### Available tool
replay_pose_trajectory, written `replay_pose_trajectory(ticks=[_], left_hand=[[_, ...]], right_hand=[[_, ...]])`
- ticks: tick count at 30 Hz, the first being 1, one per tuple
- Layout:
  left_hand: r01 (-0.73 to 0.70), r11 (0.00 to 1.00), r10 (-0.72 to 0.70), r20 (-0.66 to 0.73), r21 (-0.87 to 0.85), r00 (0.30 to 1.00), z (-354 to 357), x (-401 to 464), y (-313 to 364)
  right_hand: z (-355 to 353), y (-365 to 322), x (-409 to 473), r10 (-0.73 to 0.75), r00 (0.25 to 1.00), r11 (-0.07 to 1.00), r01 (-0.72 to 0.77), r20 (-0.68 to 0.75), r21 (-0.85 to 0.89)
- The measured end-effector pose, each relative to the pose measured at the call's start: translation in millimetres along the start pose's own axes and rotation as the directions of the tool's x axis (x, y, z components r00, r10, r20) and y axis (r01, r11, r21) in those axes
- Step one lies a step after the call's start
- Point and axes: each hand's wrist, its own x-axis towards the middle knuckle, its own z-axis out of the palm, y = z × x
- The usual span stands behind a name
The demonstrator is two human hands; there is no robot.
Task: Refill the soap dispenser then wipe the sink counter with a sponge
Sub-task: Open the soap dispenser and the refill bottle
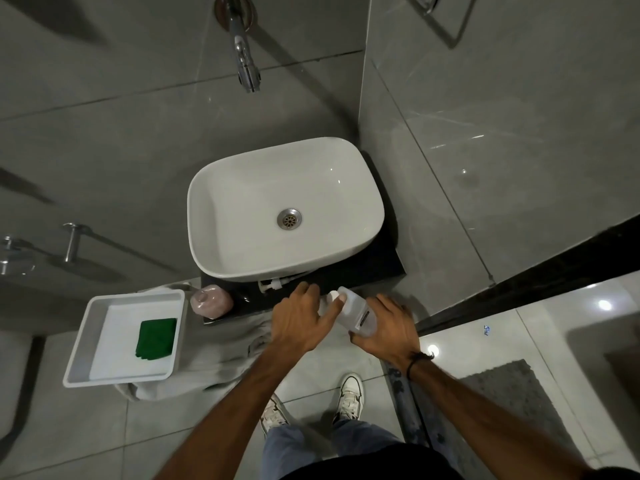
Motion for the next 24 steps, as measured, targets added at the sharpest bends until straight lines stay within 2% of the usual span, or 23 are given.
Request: replay_pose_trajectory(ticks=[3, 5, 7, 9, 11, 12, 14, 17, 19, 24], left_hand=[[-0.181, 0.961, 0.204, 0.093, -0.208, 0.975, 4, -2, -1], [-0.257, 0.943, 0.293, 0.16, -0.21, 0.943, 7, 0, 0], [-0.239, 0.963, 0.253, 0.116, -0.123, 0.961, 11, 3, 6], [-0.117, 0.992, 0.117, -0.009, -0.051, 0.993, 13, 7, 17], [0.073, 0.984, -0.095, -0.127, -0.163, 0.987, 9, 16, 20], [0.123, 0.967, -0.161, -0.163, -0.223, 0.973, 9, 20, 19], [0.104, 0.974, -0.136, -0.157, -0.2, 0.978, 14, 28, 13], [0.046, 0.999, -0.046, -0.013, -0.004, 0.999, 33, 35, 2], [0.067, 0.994, -0.069, 0.02, 0.083, 0.997, 46, 39, -3], [0.106, 0.983, -0.11, 0.016, 0.148, 0.994, 64, 45, -8]], right_hand=[[-1, 2, 0, -0.01, 1.0, 1.0, 0.01, -0.029, -0.017], [0, 3, 0, -0.016, 0.999, 1.0, 0.015, -0.04, -0.006], [1, 5, 0, -0.018, 0.999, 1.0, 0.018, -0.049, -0.011], [1, 6, 1, -0.01, 0.999, 1.0, 0.009, -0.051, -0.018], [2, 9, 0, 0.014, 0.998, 1.0, -0.015, -0.065, -0.016], [2, 11, 0, 0.033, 0.996, 0.999, -0.034, -0.079, -0.004], [2, 16, -2, 0.074, 0.992, 0.997, -0.072, -0.101, 0.031], [1, 27, -5, 0.127, 0.988, 0.991, -0.123, -0.089, 0.05], [1, 34, -8, 0.176, 0.983, 0.984, -0.173, -0.06, 0.054], [-4, 39, -13, 0.212, 0.976, 0.975, -0.208, -0.05, 0.075]])
